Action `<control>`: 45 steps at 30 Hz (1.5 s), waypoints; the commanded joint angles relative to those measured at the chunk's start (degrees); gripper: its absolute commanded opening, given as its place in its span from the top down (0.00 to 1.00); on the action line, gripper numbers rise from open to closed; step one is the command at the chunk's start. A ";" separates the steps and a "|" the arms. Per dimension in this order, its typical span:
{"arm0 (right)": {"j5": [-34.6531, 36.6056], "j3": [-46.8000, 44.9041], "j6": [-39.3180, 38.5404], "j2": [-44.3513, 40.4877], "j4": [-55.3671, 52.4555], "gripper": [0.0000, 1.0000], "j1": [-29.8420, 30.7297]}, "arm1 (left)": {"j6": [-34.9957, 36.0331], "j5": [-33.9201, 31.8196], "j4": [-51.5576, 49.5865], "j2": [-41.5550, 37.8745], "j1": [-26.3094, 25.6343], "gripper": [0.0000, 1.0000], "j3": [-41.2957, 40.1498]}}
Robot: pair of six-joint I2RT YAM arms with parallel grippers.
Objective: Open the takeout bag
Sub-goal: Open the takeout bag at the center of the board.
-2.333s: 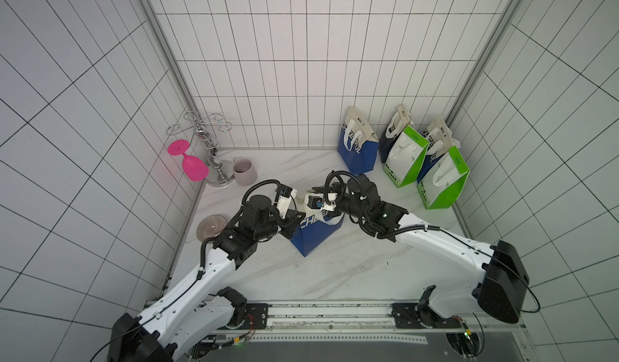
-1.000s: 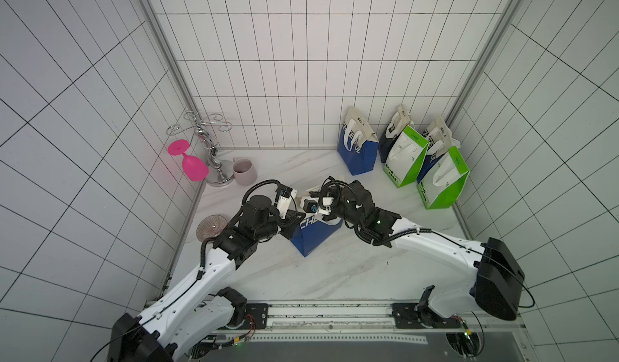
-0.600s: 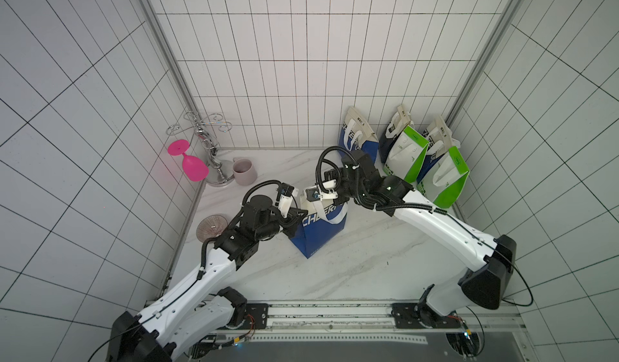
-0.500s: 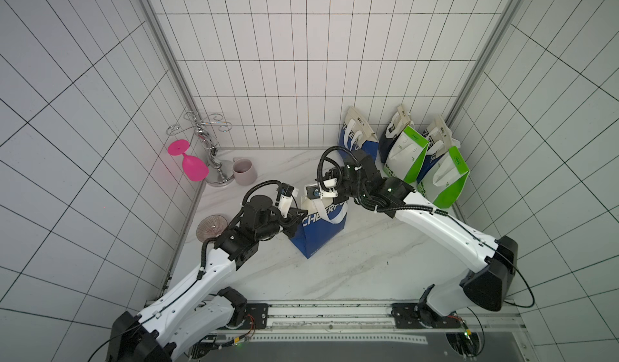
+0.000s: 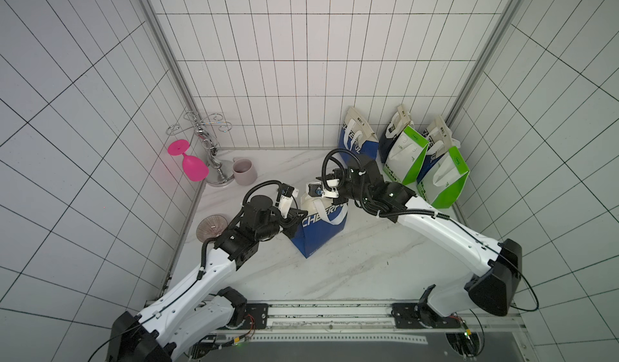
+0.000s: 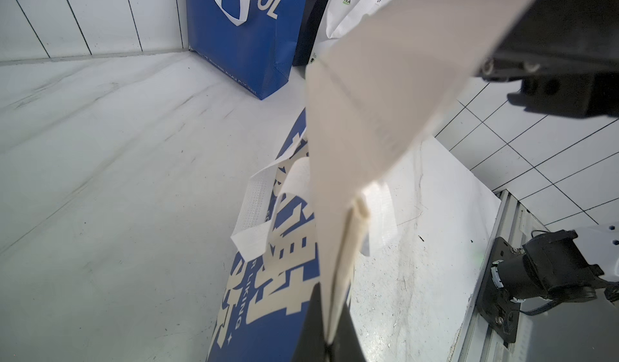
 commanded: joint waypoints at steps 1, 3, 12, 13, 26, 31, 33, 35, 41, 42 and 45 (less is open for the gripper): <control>3.79 10.37 -3.51 0.38 -0.03 1.00 -2.94 | 0.74 0.14 -3.94 0.04 -0.22 1.00 -0.42; 3.64 11.17 -3.88 0.47 -0.32 1.00 -3.03 | 0.71 0.18 -3.96 0.15 -0.30 1.00 -0.41; 2.61 16.39 -6.90 1.94 -4.93 1.00 -2.79 | 0.79 0.00 -4.08 0.27 -0.41 1.00 -0.42; 2.30 17.08 -7.42 2.16 -5.86 1.00 -2.76 | 0.82 0.02 -4.08 0.25 -0.48 1.00 -0.43; 4.01 14.73 -6.87 2.32 -5.01 1.00 -1.78 | 1.04 -0.85 -4.43 0.10 -1.27 1.00 -0.32; 3.26 4.38 -1.22 -0.11 3.77 0.81 -1.99 | 1.01 -0.87 -4.43 0.07 -1.26 1.00 -0.41; 2.59 2.65 0.84 -0.53 4.66 0.74 -1.88 | 0.94 -0.79 -4.47 0.10 -1.31 1.00 -0.41; 2.65 1.46 2.21 -0.88 5.30 0.74 -1.81 | 1.00 -0.87 -4.42 0.06 -1.29 1.00 -0.37; 2.63 -3.19 5.18 -2.01 7.73 0.74 -1.46 | 1.01 -1.11 -4.45 -0.01 -1.27 1.00 -0.27; 2.73 -4.23 5.77 -2.36 8.20 0.74 -1.44 | 0.97 -1.15 -4.48 0.00 -1.27 1.00 -0.33; 3.07 -7.45 7.05 -3.39 10.44 0.74 -1.44 | 1.00 -1.16 -4.47 0.00 -1.22 1.00 -0.25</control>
